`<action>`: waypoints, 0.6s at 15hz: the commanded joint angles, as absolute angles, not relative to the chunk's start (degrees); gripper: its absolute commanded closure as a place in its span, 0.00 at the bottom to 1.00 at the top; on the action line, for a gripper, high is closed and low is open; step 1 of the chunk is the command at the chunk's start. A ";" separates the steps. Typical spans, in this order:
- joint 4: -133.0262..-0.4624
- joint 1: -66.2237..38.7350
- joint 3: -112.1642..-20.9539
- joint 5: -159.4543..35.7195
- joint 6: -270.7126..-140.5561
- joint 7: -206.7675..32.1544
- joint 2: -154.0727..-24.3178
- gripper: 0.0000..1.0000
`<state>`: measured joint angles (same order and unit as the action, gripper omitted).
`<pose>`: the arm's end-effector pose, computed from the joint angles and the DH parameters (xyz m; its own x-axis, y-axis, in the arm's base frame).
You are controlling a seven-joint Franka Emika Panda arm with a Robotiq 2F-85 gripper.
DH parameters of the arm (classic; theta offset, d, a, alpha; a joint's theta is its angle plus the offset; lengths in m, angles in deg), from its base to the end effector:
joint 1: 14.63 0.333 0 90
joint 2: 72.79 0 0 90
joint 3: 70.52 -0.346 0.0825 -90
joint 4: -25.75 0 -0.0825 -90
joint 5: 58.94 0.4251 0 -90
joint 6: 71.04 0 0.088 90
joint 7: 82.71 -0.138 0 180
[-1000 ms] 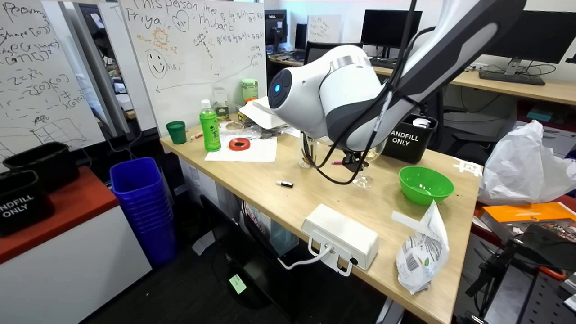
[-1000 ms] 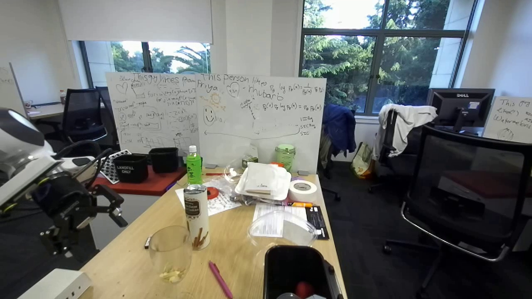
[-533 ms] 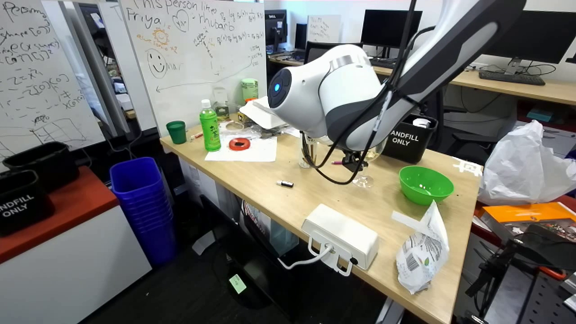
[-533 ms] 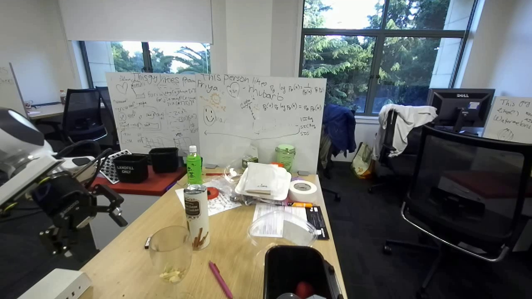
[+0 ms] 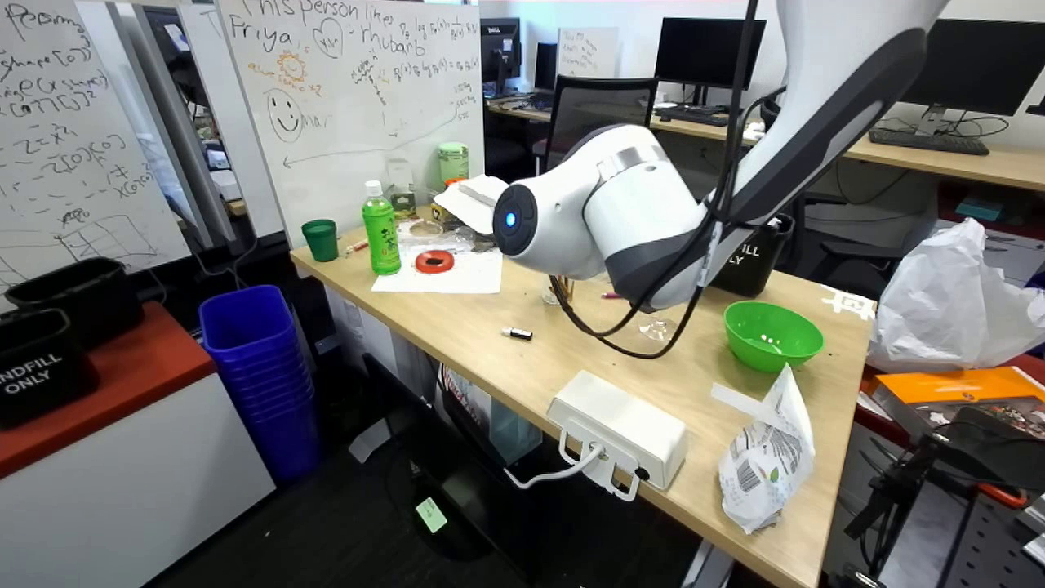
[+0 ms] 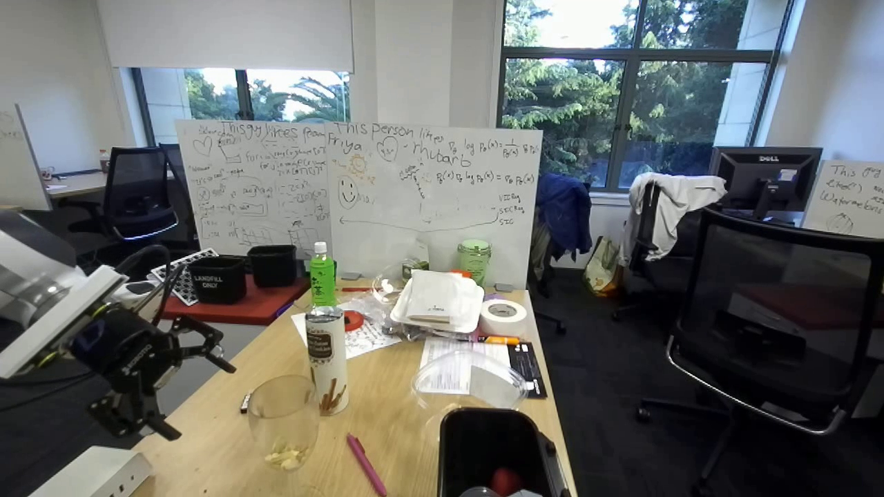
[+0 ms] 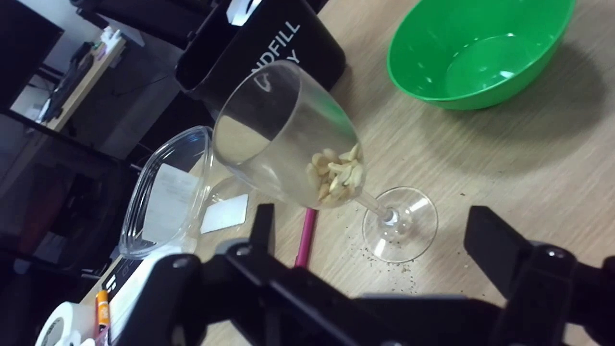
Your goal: Pour the contents in the wine glass into the green bowl
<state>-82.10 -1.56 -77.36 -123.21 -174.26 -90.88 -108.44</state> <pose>0.6147 0.1123 0.1451 0.6581 0.4184 -0.6260 0.7489 -0.2772 0.6019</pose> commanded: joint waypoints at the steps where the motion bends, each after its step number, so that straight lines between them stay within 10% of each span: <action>1: -81.44 -1.17 -76.58 -128.97 -173.74 -87.71 -111.02 0.00; 9: -77.79 -2.63 -76.44 -130.52 -173.11 -79.64 -117.37 0.00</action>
<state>-80.13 -2.06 -76.23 -129.09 -173.67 -83.59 -115.38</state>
